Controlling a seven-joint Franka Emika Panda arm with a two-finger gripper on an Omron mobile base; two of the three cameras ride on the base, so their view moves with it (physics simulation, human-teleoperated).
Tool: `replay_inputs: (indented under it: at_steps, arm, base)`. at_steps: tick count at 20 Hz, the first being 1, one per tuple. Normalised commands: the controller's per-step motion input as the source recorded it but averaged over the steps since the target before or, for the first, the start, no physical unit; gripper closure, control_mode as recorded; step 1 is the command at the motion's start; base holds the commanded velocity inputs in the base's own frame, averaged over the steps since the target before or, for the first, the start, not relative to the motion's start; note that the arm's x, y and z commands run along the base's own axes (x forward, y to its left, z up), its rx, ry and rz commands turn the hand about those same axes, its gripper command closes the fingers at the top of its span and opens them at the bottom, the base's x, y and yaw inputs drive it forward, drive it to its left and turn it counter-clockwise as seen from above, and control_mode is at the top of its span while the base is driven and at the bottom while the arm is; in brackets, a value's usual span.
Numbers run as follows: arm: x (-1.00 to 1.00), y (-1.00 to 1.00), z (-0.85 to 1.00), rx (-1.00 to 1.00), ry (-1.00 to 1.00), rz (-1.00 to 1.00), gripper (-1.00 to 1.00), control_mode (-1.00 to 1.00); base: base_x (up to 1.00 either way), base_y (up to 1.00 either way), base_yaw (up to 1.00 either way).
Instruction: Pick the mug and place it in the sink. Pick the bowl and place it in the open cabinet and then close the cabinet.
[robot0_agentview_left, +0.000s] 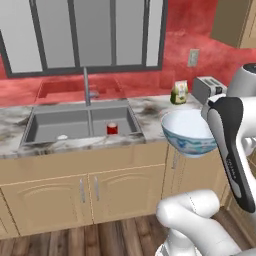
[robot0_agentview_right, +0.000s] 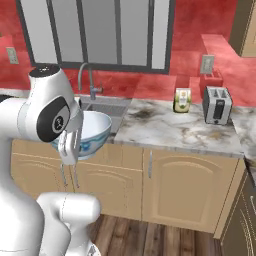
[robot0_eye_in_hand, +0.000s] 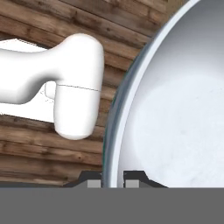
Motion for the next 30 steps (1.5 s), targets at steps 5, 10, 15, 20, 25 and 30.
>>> replay_inputs:
  at_steps: [5, 10, 15, 20, 25, 30]
  arm:
    - [0.0, 0.0, 0.0, 0.0, 0.0, 0.0, 1.0, 1.0]
    - [0.0, 0.0, 0.0, 0.0, 0.0, 0.0, 1.0, 1.0]
    - [0.0, 0.0, 0.0, 0.0, 0.0, 0.0, 1.0, 1.0]
    - [0.0, 0.0, 0.0, 0.0, 0.0, 0.0, 1.0, 1.0]
    - [0.0, 0.0, 0.0, 0.0, 0.0, 0.0, 1.0, 1.0]
    - [0.0, 0.0, 0.0, 0.0, 0.0, 0.0, 1.0, 1.0]
  base:
    - [-1.0, -0.13, 0.0]
    - [-0.99, 0.0, 0.0]
    - [-0.56, 0.64, 0.05]
    - [0.11, 1.0, 0.03]
    - [0.2, 1.0, 0.0]
    - [0.47, 1.0, -0.01]
